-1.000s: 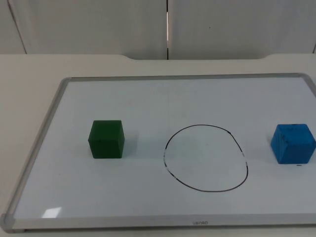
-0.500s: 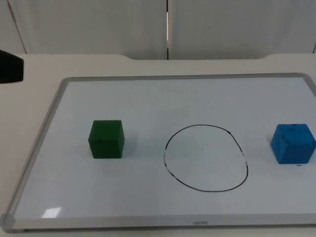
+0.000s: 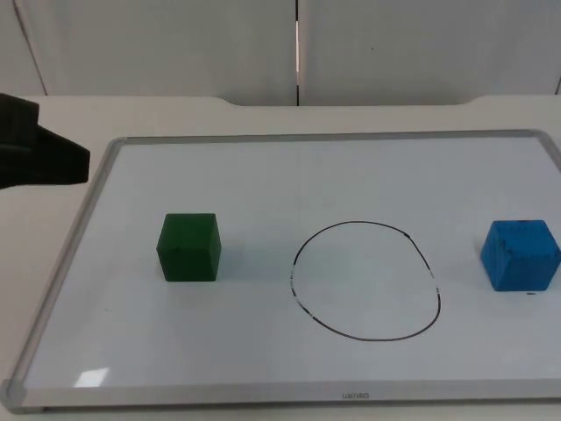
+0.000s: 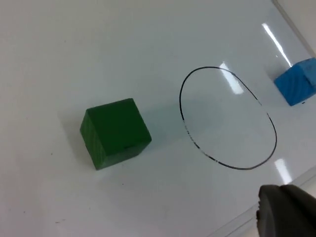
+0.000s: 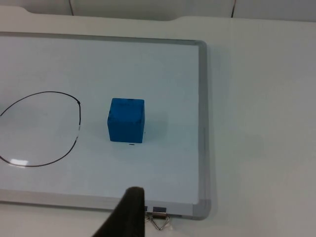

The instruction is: Push the two cubes into the marked area.

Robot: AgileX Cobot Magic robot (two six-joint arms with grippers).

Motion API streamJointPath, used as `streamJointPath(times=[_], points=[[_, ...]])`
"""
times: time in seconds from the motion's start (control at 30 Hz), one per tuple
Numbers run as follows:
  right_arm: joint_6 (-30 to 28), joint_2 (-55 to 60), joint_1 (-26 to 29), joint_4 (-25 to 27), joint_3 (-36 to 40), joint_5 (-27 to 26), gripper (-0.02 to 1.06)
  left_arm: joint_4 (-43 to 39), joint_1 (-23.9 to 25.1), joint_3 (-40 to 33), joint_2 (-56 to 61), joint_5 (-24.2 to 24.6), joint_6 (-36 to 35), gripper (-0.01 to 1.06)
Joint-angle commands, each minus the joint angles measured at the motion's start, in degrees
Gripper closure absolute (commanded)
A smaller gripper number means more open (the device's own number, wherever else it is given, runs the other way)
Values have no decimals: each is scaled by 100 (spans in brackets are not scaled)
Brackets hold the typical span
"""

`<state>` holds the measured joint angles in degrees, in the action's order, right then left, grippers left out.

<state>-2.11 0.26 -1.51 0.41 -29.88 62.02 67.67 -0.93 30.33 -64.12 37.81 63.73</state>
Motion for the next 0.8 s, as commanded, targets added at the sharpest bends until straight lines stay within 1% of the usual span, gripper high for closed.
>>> streamJointPath(times=[0.0, 0.2, 0.27, 0.3, 0.37, 0.7, 0.77], points=[[5, -26, 29, -10, 36, -17, -1, 164, 16, 26, -18, -118, 41, 105], [5, -26, 29, -10, 36, -17, -1, 127, 16, 26, -117, -317, 45, 105], [5, -26, 29, -10, 36, -17, -1, 175, 16, 26, -153, -325, 45, 105], [5, -26, 29, -10, 36, -17, -1, 328, 16, 26, -167, -325, 45, 105], [5, -26, 29, -10, 36, -17, -1, 466, 16, 26, -227, -320, 210, 105], [5, -26, 29, -10, 36, -17, -1, 538, 16, 26, -601, -379, 290, 105], [5, -26, 29, -10, 36, -17, -1, 550, 16, 26, -833, -417, 301, 105]])
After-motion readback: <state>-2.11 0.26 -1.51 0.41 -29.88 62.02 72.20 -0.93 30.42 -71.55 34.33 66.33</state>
